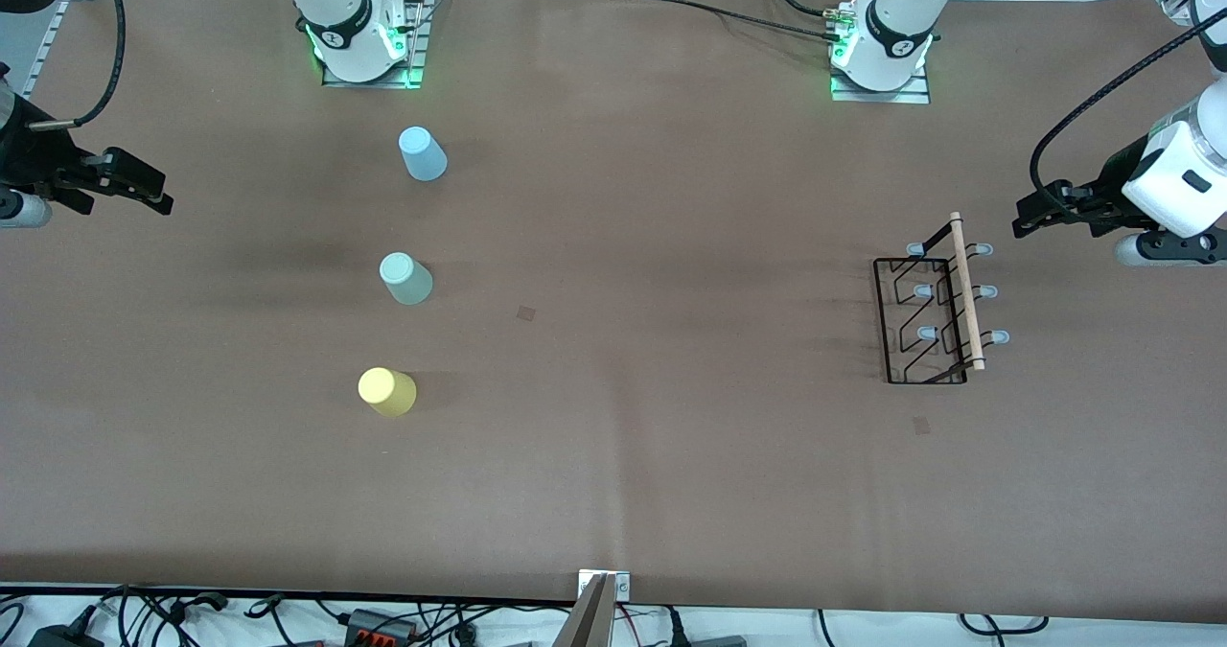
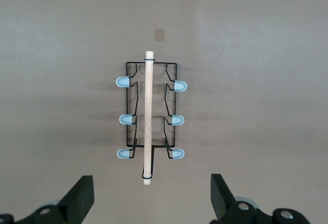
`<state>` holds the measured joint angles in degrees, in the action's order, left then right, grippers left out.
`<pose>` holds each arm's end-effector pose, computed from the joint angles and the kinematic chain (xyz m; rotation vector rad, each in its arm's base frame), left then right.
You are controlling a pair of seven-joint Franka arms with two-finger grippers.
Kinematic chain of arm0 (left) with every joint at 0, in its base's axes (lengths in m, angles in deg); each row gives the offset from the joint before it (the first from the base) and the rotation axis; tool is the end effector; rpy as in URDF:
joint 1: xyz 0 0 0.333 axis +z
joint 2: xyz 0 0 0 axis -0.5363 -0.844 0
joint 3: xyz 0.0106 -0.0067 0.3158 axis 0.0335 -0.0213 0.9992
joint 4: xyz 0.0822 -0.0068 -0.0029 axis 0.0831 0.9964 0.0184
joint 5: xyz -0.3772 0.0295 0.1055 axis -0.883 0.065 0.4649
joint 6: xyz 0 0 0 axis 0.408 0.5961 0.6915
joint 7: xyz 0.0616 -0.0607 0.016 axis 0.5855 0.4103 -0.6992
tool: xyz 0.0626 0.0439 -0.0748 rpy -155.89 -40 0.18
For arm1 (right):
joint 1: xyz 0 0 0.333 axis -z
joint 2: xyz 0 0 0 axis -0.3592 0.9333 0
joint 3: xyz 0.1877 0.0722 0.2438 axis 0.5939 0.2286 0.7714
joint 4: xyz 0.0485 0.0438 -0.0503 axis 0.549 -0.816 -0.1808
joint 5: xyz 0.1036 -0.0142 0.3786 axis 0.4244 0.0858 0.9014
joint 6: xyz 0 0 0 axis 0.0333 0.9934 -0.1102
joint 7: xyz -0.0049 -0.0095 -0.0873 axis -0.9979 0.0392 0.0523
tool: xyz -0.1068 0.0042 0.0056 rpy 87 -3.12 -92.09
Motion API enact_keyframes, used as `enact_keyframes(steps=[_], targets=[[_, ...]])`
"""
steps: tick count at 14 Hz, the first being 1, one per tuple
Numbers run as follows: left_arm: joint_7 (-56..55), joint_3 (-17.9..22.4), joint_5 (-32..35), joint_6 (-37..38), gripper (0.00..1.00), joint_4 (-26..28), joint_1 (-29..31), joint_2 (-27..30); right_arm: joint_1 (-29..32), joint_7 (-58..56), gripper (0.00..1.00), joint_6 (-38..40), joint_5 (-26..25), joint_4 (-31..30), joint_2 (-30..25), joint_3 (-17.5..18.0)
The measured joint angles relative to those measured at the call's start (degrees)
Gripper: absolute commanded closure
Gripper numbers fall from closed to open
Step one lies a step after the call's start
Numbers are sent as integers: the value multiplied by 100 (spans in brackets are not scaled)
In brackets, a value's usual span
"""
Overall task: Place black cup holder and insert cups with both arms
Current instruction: 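Lower the left gripper onto the wooden rod of the black rack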
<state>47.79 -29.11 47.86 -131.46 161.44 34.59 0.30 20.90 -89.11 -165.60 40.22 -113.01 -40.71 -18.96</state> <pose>0.5678 0.0036 0.5553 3.0993 0.0696 -0.0824 0.5555 -0.0212 0.5791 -3.1274 0.0022 -0.0128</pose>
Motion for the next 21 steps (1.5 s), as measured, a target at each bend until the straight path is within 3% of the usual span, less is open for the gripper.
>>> enact_keyframes(steps=[13, 15, 18, 20, 21], targets=[[219, -49, 0, -172, 0, 142, -6, -279, 0, 0, 0, 0, 0, 4, -1, 0], [255, -49, 1, -875, 0, 546, -6, -422, 0, 0, 0, 0, 0, 4, -1, 0], [310, -72, 2, -2396, 0, 1733, -7, -459, 0, 0, 0, 0, 0, 4, -1, 0], [317, -100, 32, -2716, 0, 2078, -8, -455, 0, 0, 0, 0, 0, 4, -1, 1], [321, -102, 120, -2735, 5, 2140, -8, -446, 0, 0, 0, 0, 0, 4, -1, 1]])
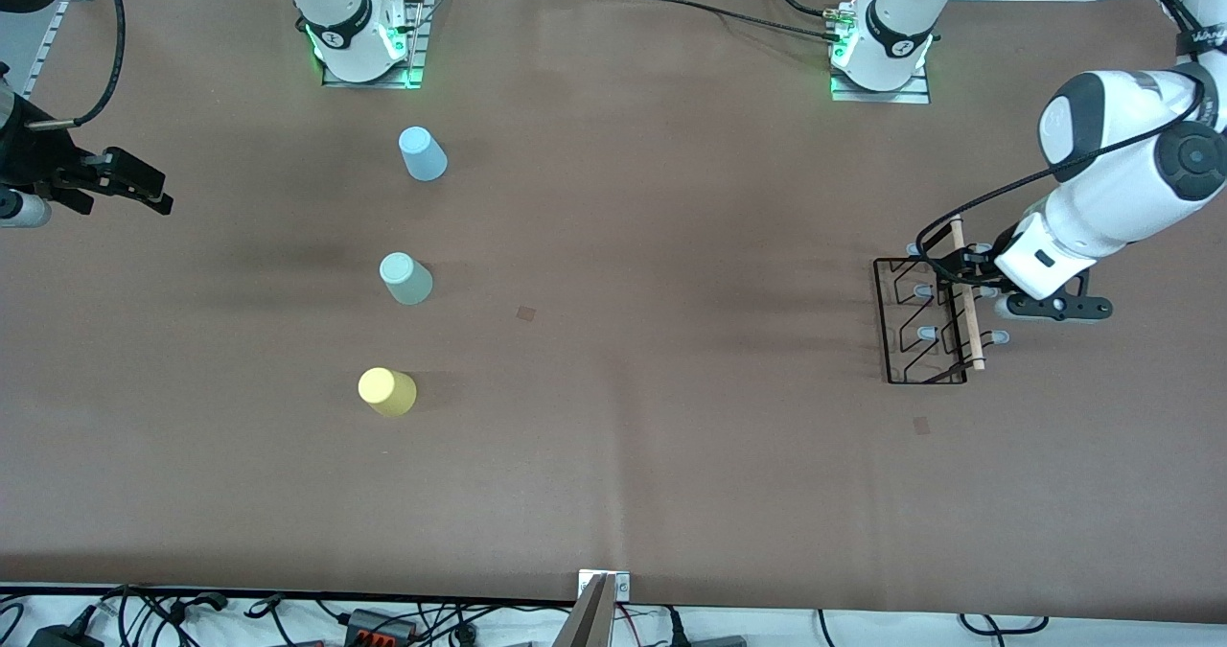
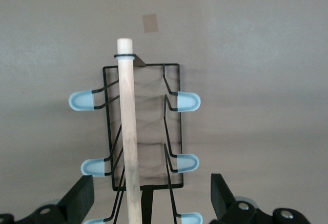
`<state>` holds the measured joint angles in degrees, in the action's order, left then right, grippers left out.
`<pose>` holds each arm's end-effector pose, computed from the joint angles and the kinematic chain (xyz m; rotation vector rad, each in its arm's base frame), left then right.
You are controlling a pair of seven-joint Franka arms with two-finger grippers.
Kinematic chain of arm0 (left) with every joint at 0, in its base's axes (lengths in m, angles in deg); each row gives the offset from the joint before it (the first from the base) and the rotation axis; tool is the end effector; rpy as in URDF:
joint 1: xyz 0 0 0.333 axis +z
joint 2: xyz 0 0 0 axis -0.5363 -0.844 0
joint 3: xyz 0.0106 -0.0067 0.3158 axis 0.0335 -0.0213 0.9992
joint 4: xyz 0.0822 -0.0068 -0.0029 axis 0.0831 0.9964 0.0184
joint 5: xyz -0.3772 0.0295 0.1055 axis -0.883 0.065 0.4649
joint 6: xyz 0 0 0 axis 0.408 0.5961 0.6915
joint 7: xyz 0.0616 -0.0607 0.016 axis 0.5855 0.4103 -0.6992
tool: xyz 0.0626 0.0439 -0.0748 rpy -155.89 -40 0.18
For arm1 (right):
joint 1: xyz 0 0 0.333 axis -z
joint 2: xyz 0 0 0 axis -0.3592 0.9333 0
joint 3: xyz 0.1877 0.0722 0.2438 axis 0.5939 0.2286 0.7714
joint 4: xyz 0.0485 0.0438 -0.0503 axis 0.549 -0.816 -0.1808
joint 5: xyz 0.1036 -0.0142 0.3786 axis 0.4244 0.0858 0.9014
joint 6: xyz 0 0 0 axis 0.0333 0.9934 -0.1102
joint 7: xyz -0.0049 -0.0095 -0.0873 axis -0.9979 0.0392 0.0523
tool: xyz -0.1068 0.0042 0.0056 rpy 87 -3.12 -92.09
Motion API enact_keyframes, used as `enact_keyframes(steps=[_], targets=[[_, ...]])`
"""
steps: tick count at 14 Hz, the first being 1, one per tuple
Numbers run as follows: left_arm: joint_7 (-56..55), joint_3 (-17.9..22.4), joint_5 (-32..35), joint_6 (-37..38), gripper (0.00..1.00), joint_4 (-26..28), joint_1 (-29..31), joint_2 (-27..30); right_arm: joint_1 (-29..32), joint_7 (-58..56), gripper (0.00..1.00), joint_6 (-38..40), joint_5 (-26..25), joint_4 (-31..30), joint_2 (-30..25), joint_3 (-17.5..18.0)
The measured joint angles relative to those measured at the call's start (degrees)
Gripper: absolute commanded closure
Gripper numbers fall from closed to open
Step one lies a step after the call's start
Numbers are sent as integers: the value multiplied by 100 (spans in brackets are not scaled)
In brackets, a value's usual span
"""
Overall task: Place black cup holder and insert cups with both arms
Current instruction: 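Lower the left gripper onto the wooden rod of the black rack, then close the left gripper on the rack's wooden rod and lift it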
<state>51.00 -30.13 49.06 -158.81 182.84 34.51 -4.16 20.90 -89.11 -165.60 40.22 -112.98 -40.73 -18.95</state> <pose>0.5644 -0.0040 0.3761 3.1200 -0.0383 -0.0415 0.5554 -0.0211 0.5795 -3.1274 0.0019 -0.0142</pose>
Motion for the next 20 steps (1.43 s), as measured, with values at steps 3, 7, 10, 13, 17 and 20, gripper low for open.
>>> enact_keyframes(steps=[3, 7, 10, 13, 17, 20], targets=[[1, -5, 176, -24, 13, 87, 0, 9, 0, 0, 0, 2, 0, 0, 0, 0], [1, -5, 183, -127, 23, 315, 0, 3, 0, 0, 0, 2, 0, 0, 0, 0], [0, -4, 184, -236, 36, 460, 0, -9, 0, 0, 0, 2, 0, 0, 0, 0], [-1, 0, 184, -270, 48, 488, 19, -36, 0, 0, 0, 3, 0, 0, 0, 0], [-1, 7, 185, -380, 62, 494, 111, -84, 0, 0, 0, 4, 0, 0, 0, 0], [-4, 9, 185, -452, 85, 498, 219, -85, 0, 0, 0, 4, 0, 0, 0, -2]])
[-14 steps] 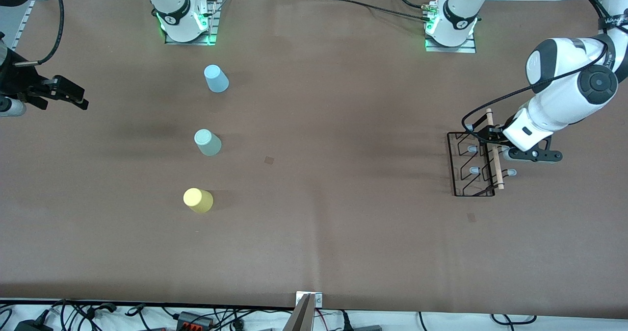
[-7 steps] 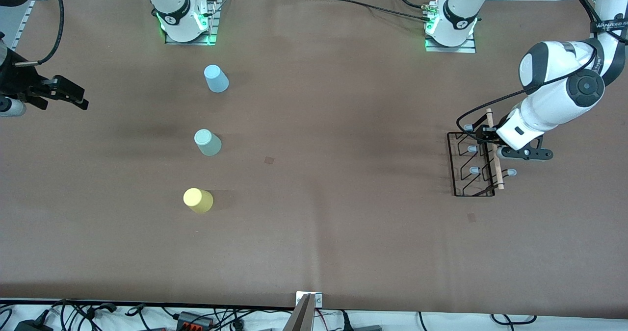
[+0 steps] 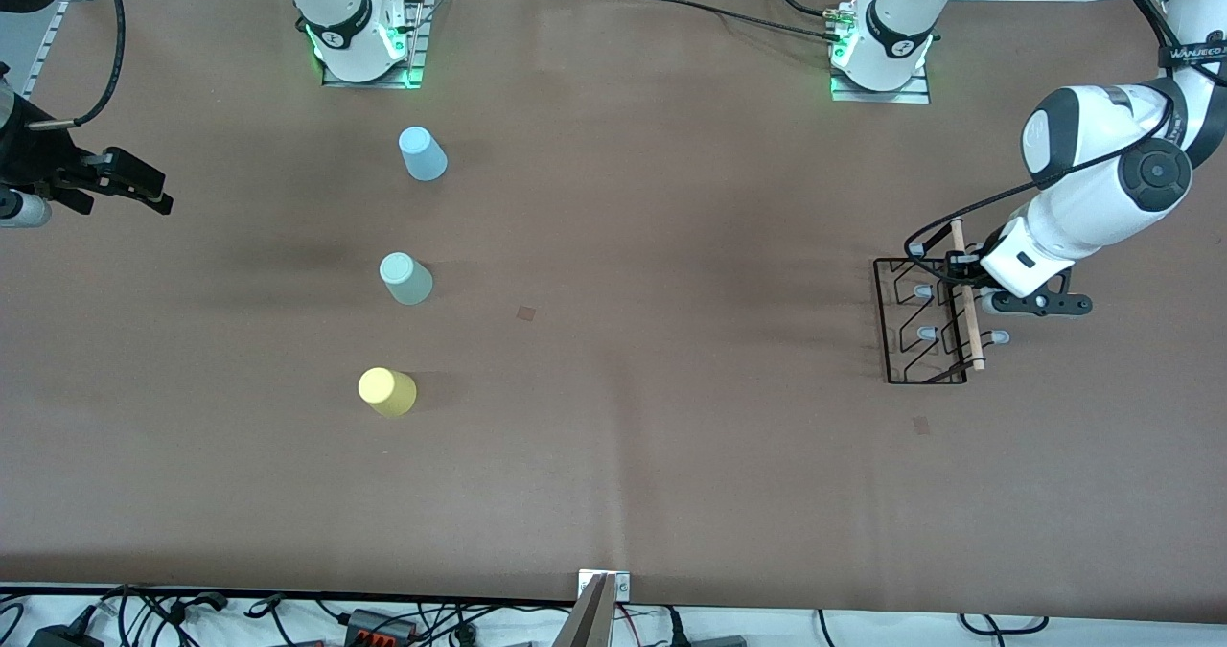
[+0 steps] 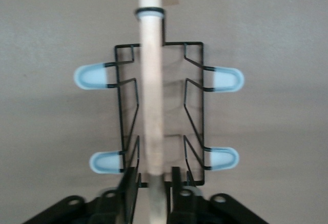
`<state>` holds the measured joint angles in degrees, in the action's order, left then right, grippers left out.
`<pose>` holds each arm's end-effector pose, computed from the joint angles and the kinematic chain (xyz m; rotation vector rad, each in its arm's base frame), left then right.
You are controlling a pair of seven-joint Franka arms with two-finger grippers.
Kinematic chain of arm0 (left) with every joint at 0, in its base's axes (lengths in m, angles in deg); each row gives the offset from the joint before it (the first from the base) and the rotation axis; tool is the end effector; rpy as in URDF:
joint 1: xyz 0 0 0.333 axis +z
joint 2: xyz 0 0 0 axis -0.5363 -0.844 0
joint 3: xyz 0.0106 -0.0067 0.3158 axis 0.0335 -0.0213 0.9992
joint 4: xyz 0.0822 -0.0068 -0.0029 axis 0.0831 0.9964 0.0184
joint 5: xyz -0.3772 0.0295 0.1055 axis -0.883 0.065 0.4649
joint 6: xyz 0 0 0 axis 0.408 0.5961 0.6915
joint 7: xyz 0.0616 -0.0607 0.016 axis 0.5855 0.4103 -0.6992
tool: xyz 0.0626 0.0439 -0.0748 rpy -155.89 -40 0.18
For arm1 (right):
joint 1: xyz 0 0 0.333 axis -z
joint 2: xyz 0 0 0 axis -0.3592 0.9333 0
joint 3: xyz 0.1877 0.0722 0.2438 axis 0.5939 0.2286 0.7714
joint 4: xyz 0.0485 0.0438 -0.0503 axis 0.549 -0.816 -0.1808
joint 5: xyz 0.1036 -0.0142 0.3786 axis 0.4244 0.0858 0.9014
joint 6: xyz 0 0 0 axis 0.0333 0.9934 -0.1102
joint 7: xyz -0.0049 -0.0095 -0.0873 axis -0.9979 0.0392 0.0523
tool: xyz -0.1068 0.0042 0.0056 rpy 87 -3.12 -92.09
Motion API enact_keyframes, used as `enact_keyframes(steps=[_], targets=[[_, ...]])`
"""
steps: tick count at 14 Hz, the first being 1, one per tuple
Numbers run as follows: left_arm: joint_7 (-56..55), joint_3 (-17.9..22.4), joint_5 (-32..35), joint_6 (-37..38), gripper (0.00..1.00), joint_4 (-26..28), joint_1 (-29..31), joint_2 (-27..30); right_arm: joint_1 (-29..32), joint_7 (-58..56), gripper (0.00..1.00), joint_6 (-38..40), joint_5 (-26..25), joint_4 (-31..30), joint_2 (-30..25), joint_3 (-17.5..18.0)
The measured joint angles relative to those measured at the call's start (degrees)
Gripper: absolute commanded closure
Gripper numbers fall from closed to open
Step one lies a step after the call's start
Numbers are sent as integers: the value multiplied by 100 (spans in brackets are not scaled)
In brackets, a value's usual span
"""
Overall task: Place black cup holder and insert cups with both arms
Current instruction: 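Close the left gripper on the rack's wooden rod and lift it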
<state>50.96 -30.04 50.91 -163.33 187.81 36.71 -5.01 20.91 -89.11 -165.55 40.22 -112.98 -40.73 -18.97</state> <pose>0.5488 0.0190 0.3365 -3.1374 0.0047 0.0778 0.5553 -0.0214 0.5794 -3.1274 0.0027 -0.0128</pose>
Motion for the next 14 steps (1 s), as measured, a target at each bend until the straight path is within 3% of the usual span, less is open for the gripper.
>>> enact_keyframes(steps=[4, 9, 14], targets=[[5, 0, 1, -16, 99, 17, 72, -9, 0, 0, 0, 0, 0, 0, 0, -4], [6, -43, 2, -17, 99, 15, 56, 3, 0, 0, 0, 0, 0, 0, 0, -5], [-475, -856, 1, 331, 99, -293, -5, 31, 0, 0, 0, 0, 0, 0, 0, -5]])
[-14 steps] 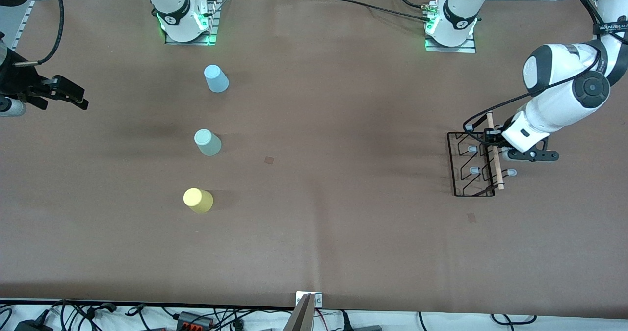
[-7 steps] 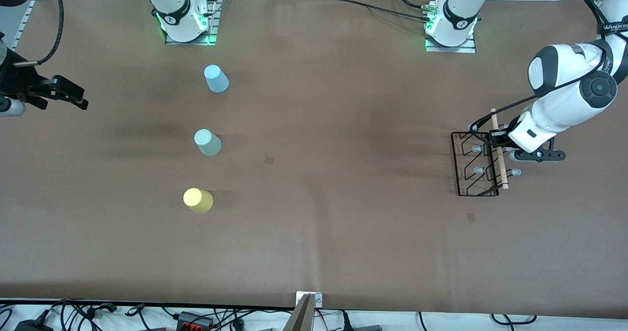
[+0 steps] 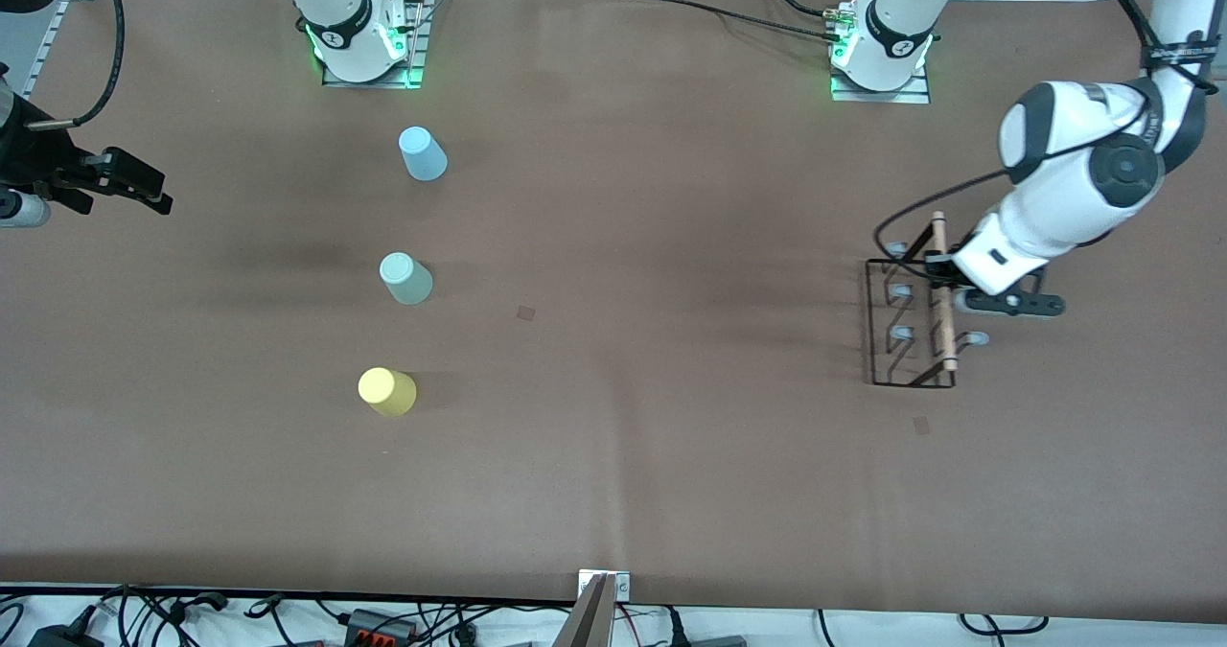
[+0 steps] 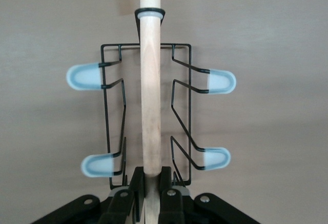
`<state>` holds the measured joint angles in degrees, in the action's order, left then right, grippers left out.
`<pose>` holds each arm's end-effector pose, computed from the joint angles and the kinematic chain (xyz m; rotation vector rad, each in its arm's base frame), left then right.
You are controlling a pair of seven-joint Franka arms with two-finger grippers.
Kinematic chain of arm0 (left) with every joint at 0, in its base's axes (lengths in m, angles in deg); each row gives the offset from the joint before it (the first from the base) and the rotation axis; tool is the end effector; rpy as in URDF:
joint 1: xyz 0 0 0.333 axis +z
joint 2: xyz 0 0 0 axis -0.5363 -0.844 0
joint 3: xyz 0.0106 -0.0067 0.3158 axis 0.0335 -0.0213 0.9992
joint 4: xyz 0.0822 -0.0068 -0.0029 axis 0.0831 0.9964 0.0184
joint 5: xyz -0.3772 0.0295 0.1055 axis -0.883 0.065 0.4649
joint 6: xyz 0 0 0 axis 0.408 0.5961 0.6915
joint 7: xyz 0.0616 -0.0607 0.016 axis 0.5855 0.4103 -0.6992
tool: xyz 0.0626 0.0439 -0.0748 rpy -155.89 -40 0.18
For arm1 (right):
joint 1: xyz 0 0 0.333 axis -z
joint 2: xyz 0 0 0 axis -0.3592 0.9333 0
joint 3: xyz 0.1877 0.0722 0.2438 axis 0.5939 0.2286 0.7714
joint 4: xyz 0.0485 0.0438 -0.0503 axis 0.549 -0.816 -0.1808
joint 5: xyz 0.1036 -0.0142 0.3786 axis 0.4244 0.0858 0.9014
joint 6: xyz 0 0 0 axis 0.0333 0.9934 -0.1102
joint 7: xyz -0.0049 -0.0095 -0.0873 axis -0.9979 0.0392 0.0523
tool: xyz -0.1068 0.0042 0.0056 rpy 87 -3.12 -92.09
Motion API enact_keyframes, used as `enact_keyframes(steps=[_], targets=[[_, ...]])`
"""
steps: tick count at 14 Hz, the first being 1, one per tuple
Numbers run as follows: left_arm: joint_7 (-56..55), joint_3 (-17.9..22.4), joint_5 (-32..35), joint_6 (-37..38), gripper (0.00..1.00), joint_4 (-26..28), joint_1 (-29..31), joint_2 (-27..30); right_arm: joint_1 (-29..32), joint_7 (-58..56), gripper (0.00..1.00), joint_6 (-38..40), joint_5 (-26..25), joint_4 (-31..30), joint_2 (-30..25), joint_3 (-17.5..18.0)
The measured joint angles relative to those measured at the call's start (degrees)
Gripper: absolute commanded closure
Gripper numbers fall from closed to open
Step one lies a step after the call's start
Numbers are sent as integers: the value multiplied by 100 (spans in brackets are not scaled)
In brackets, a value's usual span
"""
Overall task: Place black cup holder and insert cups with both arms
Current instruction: 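Close the left gripper on the rack's wooden rod and lift it, then carry the rack with the left gripper while the right gripper reaches the teal cup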
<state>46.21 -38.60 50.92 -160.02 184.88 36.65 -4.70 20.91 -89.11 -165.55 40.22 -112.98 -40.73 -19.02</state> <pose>0.5538 -0.0632 0.3580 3.1305 -0.1087 -0.0774 0.5553 -0.0219 0.5794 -3.1274 0.0041 -0.0128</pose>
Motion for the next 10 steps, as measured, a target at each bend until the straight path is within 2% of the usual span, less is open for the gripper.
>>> enact_keyframes(steps=[4, 7, 10], targets=[[-903, -950, -1, 458, 99, -569, -59, -57, 0, 0, 0, 0, 0, 0, 0, 0], [-1547, -1604, -1, 739, 99, -1135, -129, -421, -3, 0, 0, 2, 2, -13, 23, 10], [-2258, -1791, -2, 753, 99, -1717, -570, -912, -43, 0, 0, 0, 2, -23, 174, 25]])
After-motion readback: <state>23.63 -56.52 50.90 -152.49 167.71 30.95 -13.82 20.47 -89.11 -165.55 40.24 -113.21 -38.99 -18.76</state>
